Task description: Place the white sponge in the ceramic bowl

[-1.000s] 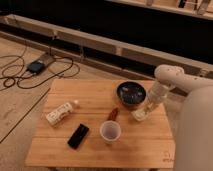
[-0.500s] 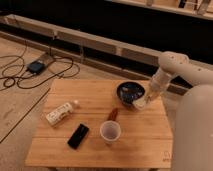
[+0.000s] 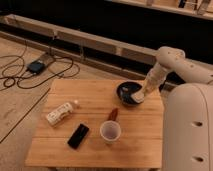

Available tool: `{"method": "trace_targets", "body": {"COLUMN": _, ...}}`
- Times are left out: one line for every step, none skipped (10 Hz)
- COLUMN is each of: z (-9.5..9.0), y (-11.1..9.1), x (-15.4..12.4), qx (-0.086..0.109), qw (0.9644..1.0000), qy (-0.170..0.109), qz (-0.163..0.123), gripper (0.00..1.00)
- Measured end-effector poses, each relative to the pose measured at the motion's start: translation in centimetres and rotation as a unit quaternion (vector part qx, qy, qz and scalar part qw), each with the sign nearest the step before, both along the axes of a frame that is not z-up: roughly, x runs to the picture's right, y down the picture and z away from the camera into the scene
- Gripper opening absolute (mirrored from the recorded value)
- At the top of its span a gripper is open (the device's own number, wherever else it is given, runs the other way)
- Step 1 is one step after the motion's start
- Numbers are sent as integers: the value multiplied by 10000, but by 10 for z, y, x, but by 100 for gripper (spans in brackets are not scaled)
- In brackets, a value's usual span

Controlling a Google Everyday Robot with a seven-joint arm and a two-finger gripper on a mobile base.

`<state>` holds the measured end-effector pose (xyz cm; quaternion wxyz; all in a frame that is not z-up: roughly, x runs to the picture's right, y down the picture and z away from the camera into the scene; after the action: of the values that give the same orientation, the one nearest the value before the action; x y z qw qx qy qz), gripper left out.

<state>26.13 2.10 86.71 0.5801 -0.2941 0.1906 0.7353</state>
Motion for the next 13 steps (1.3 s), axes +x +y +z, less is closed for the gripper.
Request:
{"method": "trace_targets", "body": {"z": 9, "y": -2, "x": 0, "qx": 34, "qw": 10000, "qy": -39, "qz": 14, "gripper": 10}}
{"method": "trace_targets", "body": {"z": 15, "y": -3, "x": 0, "qx": 56, "qw": 10000, "qy": -72, "qz": 25, "gripper": 18}}
{"method": "trace_targets", "body": {"z": 23, "y": -7, "x": -2, "qx": 93, "qw": 9999, "qy": -117, "qz": 36, "gripper": 31}}
{"method": "trace_targets", "body": {"z": 29, "y": -10, "x": -5, "qx": 129, "qw": 9998, "qy": -151, "qz": 42, "gripper": 40}}
{"method": "trace_targets", "body": {"z": 33, "y": -12, "x": -6, "qx": 155, "qw": 9997, "qy": -166, "qz": 44, "gripper": 47}}
{"method": "trace_targets", "body": {"z": 38, "y": -16, "x": -8, "qx": 193, "qw": 9996, "qy": -180, "qz": 52, "gripper": 58}}
{"method": "trace_targets", "body": {"z": 44, "y": -20, "x": -10, "qx": 236, "qw": 9995, "qy": -179, "qz": 61, "gripper": 66}}
{"method": "trace_targets", "body": {"z": 47, "y": -23, "x": -11, "qx": 263, "qw": 9995, "qy": -176, "qz": 61, "gripper": 66}}
{"method": "trace_targets", "body": {"z": 50, "y": -26, "x": -13, "qx": 294, "qw": 9994, "qy": -170, "qz": 62, "gripper": 66}}
{"method": "trace_targets", "body": {"z": 52, "y": -29, "x": -14, "qx": 318, "qw": 9993, "qy": -170, "qz": 69, "gripper": 66}}
{"method": "trace_targets", "body": {"z": 52, "y": -32, "x": -15, "qx": 345, "qw": 9992, "qy": -177, "qz": 75, "gripper": 66}}
{"method": "trace_targets", "body": {"z": 51, "y": -36, "x": -16, "qx": 368, "qw": 9991, "qy": -196, "qz": 68, "gripper": 66}}
{"method": "trace_targets", "body": {"z": 49, "y": -39, "x": -16, "qx": 393, "qw": 9990, "qy": -220, "qz": 48, "gripper": 66}}
